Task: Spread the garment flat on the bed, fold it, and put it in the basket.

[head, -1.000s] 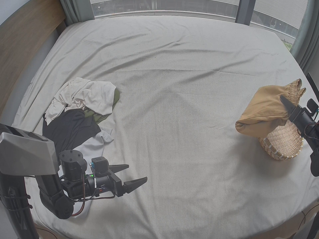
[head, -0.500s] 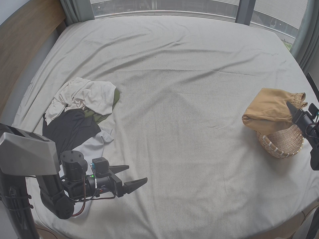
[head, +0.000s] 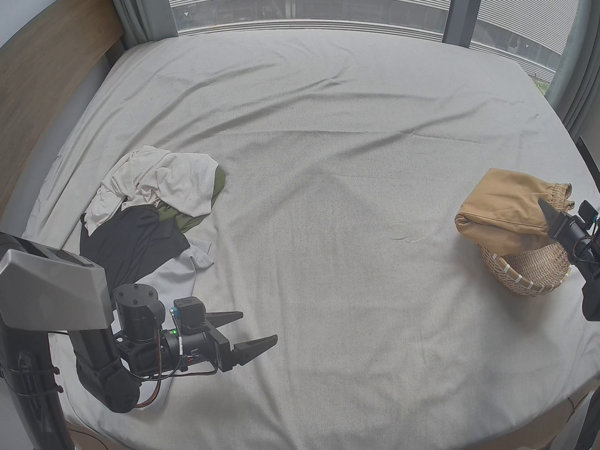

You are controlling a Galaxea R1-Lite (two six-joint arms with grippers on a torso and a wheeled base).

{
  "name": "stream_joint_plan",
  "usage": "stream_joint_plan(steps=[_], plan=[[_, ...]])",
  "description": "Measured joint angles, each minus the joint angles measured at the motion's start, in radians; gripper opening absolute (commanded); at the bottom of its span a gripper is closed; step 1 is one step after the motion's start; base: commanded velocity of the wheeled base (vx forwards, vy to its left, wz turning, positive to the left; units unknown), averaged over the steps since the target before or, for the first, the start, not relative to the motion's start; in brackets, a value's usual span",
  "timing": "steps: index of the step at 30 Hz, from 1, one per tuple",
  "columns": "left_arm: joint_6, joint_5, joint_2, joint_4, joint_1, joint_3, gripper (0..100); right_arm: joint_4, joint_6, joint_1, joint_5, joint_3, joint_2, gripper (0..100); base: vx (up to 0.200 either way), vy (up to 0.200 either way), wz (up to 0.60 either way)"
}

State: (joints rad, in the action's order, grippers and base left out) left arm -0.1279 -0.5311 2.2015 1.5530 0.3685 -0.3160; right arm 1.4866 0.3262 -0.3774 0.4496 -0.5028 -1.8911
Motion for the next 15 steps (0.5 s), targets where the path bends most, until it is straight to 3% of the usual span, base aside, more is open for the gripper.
stream_joint_plan(steps=[6, 15], plan=[[0.000, 0.000, 0.001, 0.000, 0.000, -0.001, 100, -0.013, -0.023, -0.010, 0.001, -0.002, 0.032, 100, 0.000, 0.000, 0.00], [-0.001, 0.000, 0.002, 0.000, 0.002, -0.002, 100, -0.150, -0.023, -0.033, 0.006, -0.048, 0.150, 100, 0.000, 0.000, 0.00]])
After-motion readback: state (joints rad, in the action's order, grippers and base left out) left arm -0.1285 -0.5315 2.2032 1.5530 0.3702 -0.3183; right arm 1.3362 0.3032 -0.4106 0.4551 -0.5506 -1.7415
